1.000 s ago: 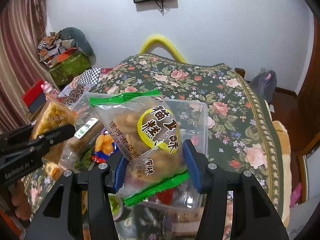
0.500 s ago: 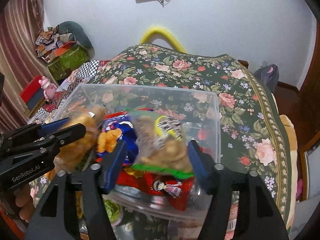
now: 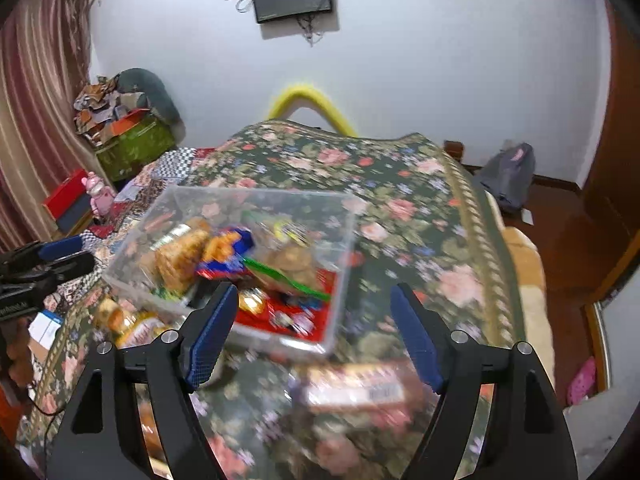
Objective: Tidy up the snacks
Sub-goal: 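Drop the puffed snack bag into the box with the left tool while the right drops the pastry bag in, then grasp the rice cake pack with the left tool while the right tool grasps the wafer roll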
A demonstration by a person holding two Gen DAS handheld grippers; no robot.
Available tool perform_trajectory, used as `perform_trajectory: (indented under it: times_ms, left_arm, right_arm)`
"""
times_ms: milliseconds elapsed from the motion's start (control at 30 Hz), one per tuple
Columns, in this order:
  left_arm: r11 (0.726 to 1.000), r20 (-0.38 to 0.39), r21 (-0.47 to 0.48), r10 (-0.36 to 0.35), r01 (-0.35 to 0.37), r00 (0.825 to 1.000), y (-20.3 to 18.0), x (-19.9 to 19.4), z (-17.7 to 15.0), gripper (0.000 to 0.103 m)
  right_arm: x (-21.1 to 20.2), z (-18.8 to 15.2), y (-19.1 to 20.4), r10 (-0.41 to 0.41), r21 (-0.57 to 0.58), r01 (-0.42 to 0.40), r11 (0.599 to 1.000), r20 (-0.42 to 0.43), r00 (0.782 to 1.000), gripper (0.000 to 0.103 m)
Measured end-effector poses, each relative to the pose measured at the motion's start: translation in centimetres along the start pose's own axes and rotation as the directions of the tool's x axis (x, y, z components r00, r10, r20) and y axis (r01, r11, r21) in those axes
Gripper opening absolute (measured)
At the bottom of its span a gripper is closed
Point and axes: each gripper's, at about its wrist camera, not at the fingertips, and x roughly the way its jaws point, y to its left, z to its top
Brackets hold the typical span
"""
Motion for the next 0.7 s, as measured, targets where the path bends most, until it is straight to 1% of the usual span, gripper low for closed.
perform_trajectory:
  times_ms: [100, 233, 333, 433, 600, 700]
  left_arm:
    - [0.999, -0.044, -0.005, 0.032, -0.032, 0.998, 1.4, 0.8, -1.5, 0.070]
    - [0.999, -0.112, -0.028, 0.022, -0.026, 0.993, 3.0, 3.1, -3.1, 0.070]
    - [0.999, -0.133, -0.015, 0.034, -0.036, 0.991, 3.4, 4.6, -3.8, 0.070]
    - [0.999, -0.144, -0.003, 0.034, -0.035, 0.989, 3.6, 6.0, -4.1, 0.070]
    - [1.000, -0.191, -0.021, 0.000, -0.004, 0.982, 4.1, 8.0, -4.4, 0.070]
    - [0.999, -0.193, -0.040, -0.022, 0.014, 0.981, 4.3, 8.1, -4.9, 0.070]
  right_arm:
    - [-0.3, -1.4, -1.4, -0.021, 0.019, 0.022, 1.000, -0.032, 0.999, 0.076]
    - [0.4, -3.8, -3.2, -0.063, 0.045, 0.067, 0.997, -0.090, 0.994, 0.078]
    - [1.7, -5.1, -4.5, -0.062, 0.081, 0.074, 0.994, -0.142, 0.988, 0.078]
    - [2.6, -5.3, -5.0, -0.055, 0.100, 0.072, 0.992, -0.159, 0.986, 0.078]
    - [5.1, -4.6, -4.9, -0.056, 0.097, 0.073, 0.993, -0.169, 0.984, 0.078]
    - [6.4, -4.5, -4.8, -0.033, 0.102, 0.054, 0.993, -0.191, 0.981, 0.078]
